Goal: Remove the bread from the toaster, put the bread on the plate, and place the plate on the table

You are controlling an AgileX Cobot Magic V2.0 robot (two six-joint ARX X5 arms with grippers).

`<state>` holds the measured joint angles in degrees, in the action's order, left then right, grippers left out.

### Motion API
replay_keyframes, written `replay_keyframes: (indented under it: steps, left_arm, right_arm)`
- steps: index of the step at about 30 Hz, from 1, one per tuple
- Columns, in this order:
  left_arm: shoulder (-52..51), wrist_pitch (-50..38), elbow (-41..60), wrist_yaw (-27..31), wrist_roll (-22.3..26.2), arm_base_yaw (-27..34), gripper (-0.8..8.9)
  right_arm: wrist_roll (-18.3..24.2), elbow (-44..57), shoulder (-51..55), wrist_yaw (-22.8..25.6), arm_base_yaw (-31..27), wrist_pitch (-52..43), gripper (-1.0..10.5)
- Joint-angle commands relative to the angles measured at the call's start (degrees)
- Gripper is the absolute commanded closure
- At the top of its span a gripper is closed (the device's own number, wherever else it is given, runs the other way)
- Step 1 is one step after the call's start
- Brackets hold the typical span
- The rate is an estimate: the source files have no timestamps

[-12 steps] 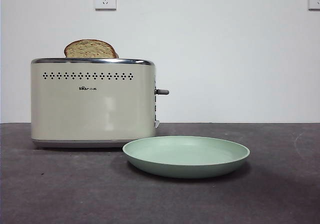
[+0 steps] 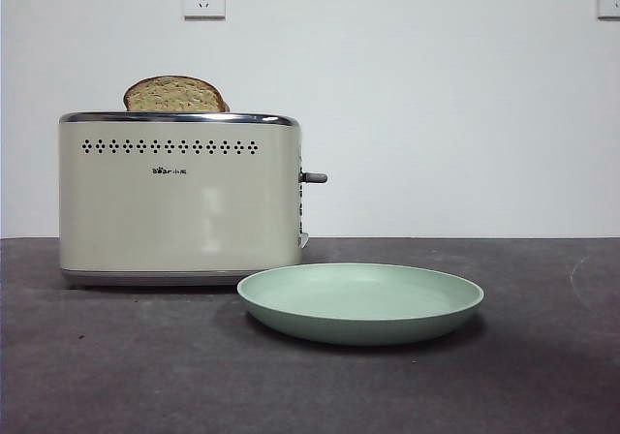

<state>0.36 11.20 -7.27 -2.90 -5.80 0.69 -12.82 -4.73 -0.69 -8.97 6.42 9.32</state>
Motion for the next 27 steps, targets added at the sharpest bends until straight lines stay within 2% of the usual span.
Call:
replay_keyframes:
  steps: [1, 4, 8, 16, 23, 27]
  left_arm:
    - [0.3, 1.0, -3.6, -1.0, -4.2, 0.0, 8.20]
    - [1.7, 3.7, -8.1, -3.4, -4.6, 0.0, 8.20]
    - [5.6, 8.5, -14.8, -8.1, -4.5, 0.0, 8.20]
    - [15.7, 19.8, -27.4, -18.7, -1.4, 0.0, 8.20]
    - [21.7, 27.8, -35.3, -28.0, 0.1, 0.0, 8.20]
    - [22.9, 31.9, -38.2, -30.7, 1.7, 0.0, 8.20]
  right_arm:
    - [-5.6, -3.1, -1.7, 0.0, 0.0, -0.7, 9.6]
    - [-6.2, -7.4, -5.1, -1.0, 0.1, 1.1, 9.6]
    - [-5.5, -14.8, -11.6, -5.6, 0.1, 5.8, 9.6]
    - [6.0, -32.8, -27.3, -15.3, 0.1, 24.3, 9.6]
    - [15.5, -44.9, -36.5, -22.8, 0.7, 39.9, 9.6]
    - [19.7, -48.2, -38.5, -24.1, 2.3, 47.0, 9.6]
